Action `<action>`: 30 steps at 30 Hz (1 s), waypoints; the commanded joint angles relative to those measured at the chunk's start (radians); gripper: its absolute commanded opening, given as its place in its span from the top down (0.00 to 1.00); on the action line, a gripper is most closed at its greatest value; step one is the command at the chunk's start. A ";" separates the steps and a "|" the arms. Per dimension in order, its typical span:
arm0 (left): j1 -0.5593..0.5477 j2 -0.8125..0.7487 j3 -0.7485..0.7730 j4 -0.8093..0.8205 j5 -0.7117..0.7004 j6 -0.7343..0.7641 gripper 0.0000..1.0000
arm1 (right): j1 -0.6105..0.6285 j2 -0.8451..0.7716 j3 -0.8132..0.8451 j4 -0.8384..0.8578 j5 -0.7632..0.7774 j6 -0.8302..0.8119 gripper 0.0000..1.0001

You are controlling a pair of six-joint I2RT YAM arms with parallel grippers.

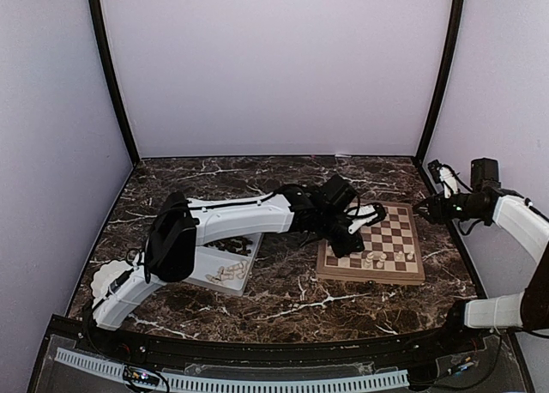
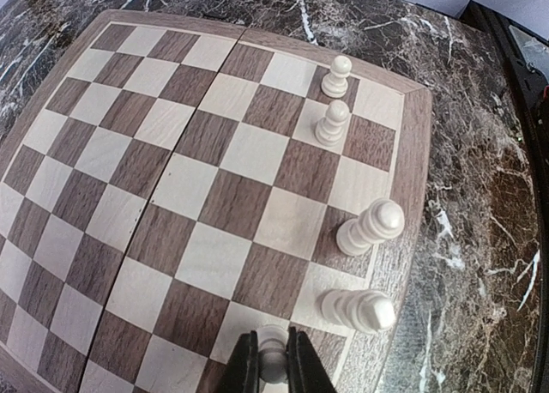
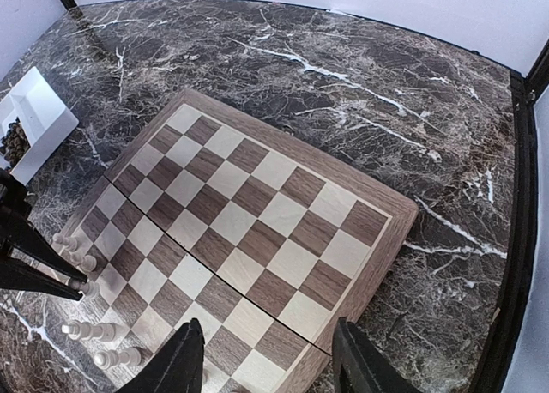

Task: Set up the chess pieces on the board
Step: Place the pawn on c2.

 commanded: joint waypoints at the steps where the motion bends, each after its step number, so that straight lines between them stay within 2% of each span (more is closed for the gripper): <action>1: -0.007 0.008 0.042 -0.022 -0.031 0.023 0.94 | -0.006 0.011 -0.006 0.022 -0.021 -0.007 0.48; 25: -0.014 0.035 0.056 -0.036 -0.049 0.039 0.89 | -0.006 0.020 -0.005 0.015 -0.040 -0.016 0.47; 30: -0.015 0.037 0.058 -0.033 -0.046 0.032 0.84 | -0.006 0.020 -0.005 0.013 -0.043 -0.020 0.47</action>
